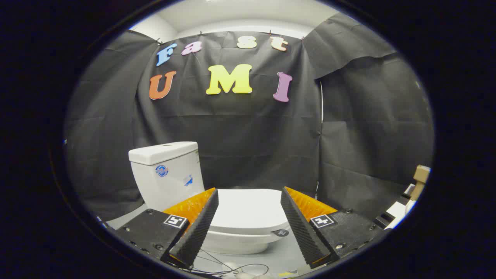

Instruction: Open the toilet lid.

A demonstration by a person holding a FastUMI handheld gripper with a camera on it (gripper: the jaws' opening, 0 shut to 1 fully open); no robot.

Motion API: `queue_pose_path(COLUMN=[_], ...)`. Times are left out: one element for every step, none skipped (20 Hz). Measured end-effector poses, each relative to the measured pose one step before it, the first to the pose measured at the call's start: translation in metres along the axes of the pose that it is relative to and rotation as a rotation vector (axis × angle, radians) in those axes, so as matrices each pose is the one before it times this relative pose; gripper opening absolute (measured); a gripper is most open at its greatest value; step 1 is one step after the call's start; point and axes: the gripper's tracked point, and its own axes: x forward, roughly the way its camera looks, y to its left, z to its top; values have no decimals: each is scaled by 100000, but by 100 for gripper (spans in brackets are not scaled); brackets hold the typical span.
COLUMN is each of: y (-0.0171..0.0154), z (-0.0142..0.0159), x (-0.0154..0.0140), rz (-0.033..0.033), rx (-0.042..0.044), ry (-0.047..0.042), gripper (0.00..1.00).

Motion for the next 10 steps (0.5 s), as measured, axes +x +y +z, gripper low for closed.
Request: queue_pose_path(y=[-59,-97,-202,-49,122,22,47,15,19,45], z=[60,274,151,313,118,189,19,42,-94,63], x=[234,146,92,119,89,71,127,38,47,78], rz=[-159,-357,-242,26,152,13,213,82,170,150], rx=[72,-63,131,289,80,-62,-188,-39,127,69], ry=[-10,-114,-309,-440,-377,-187,38,43,80,94], gripper=[100,100,100,100,100,100,100,100,100,100])
